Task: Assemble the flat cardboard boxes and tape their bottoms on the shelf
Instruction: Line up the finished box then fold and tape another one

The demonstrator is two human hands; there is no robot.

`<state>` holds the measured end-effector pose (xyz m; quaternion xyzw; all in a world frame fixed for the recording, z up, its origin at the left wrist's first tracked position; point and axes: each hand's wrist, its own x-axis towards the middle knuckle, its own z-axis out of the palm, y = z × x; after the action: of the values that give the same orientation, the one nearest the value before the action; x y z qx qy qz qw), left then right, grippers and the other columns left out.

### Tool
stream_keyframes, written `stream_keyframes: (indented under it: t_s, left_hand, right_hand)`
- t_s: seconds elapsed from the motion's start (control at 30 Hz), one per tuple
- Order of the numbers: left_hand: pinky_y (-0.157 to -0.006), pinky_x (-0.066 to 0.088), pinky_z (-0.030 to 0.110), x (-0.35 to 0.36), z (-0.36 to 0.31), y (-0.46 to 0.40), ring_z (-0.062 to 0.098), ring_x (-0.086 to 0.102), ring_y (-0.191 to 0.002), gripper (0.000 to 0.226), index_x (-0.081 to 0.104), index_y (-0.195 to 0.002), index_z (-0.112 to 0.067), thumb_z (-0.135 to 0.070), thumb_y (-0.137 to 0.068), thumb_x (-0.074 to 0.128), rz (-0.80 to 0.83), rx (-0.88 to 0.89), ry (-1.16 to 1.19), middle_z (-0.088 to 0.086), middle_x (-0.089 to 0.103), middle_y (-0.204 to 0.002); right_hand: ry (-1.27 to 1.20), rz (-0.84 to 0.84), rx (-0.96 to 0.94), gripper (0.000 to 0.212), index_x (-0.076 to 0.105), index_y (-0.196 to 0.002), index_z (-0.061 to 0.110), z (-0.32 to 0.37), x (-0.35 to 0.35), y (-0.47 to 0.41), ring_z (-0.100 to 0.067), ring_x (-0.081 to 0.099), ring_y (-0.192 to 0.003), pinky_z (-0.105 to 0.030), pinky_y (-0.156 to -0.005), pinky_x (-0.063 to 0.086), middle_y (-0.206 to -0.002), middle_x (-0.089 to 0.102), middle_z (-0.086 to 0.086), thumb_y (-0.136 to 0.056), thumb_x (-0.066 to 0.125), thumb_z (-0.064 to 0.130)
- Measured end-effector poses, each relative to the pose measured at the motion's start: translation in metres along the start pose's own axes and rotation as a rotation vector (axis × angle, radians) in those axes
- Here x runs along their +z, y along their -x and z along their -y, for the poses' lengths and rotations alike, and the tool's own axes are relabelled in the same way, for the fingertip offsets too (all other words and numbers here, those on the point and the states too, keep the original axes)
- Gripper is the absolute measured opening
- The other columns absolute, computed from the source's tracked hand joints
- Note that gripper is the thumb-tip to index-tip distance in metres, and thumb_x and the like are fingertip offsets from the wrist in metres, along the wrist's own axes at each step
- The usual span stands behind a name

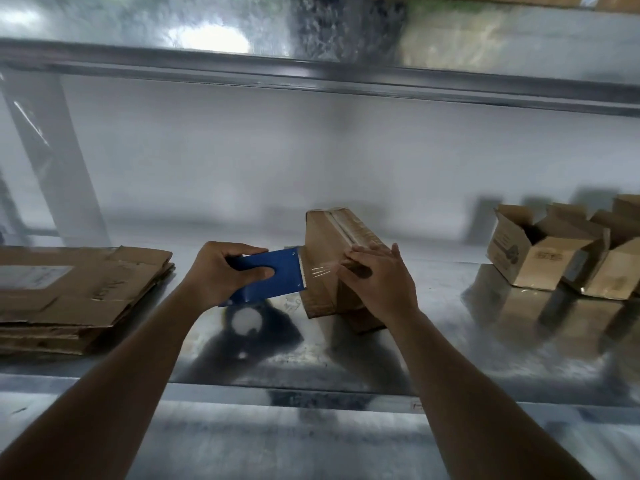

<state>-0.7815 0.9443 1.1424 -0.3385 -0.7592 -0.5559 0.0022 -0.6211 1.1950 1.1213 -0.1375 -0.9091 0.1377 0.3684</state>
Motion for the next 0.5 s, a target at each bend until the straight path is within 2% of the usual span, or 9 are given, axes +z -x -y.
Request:
stream_keyframes:
  t_s: [0.1, 0.23, 0.3, 0.4, 0.5]
  left_hand:
    - [-0.075, 0.061, 0.024, 0.007, -0.004, 0.005, 0.000, 0.073, -0.083, 0.036, 0.079, -0.092, -0.041, -0.016, -0.072, 0.095, -0.033, 0.026, -0.066, -0.021, 0.077, -0.087]
    - [-0.082, 0.060, 0.034, 0.026, -0.018, 0.006, 0.006, 0.071, -0.087, 0.031, 0.080, -0.105, -0.036, -0.033, -0.075, 0.090, -0.091, 0.014, -0.291, -0.016, 0.077, -0.097]
    - [-0.079, 0.059, 0.035, 0.037, -0.026, 0.010, 0.012, 0.069, -0.089, 0.032, 0.080, -0.111, -0.035, -0.041, -0.079, 0.086, -0.106, 0.038, -0.411, -0.012, 0.077, -0.101]
    - [-0.069, 0.052, 0.031, 0.052, -0.030, 0.014, 0.014, 0.065, -0.092, 0.027, 0.078, -0.110, -0.039, -0.048, -0.085, 0.077, -0.127, 0.081, -0.524, -0.008, 0.076, -0.097]
    - [-0.066, 0.043, 0.029, 0.060, -0.037, 0.016, 0.013, 0.057, -0.098, 0.026, 0.075, -0.114, -0.040, -0.049, -0.090, 0.071, -0.150, 0.081, -0.631, -0.008, 0.070, -0.093]
  right_hand:
    - [0.009, -0.039, 0.057, 0.058, 0.072, -0.128, 0.022, 0.010, 0.005, 0.001, -0.013, 0.052, -0.137, -0.041, -0.129, 0.002, -0.138, 0.067, 0.006, -0.092, 0.062, 0.067]
    - [0.046, -0.113, 0.198, 0.054, 0.076, -0.121, 0.024, 0.025, 0.012, -0.001, -0.014, 0.063, -0.122, -0.042, -0.130, 0.000, -0.123, 0.074, 0.005, -0.090, 0.063, 0.067]
    - [0.084, -0.146, 0.249, 0.048, 0.078, -0.115, 0.025, 0.032, 0.018, -0.002, -0.014, 0.066, -0.113, -0.047, -0.131, 0.008, -0.110, 0.076, 0.005, -0.089, 0.064, 0.063]
    - [0.130, -0.166, 0.297, 0.041, 0.076, -0.099, 0.027, 0.038, 0.023, -0.004, -0.016, 0.067, -0.100, -0.051, -0.124, 0.028, -0.091, 0.074, 0.006, -0.080, 0.072, 0.064]
    - [0.164, -0.164, 0.294, 0.036, 0.074, -0.097, 0.026, 0.041, 0.026, -0.004, -0.018, 0.065, -0.101, -0.052, -0.124, 0.028, -0.092, 0.073, 0.005, -0.080, 0.077, 0.058]
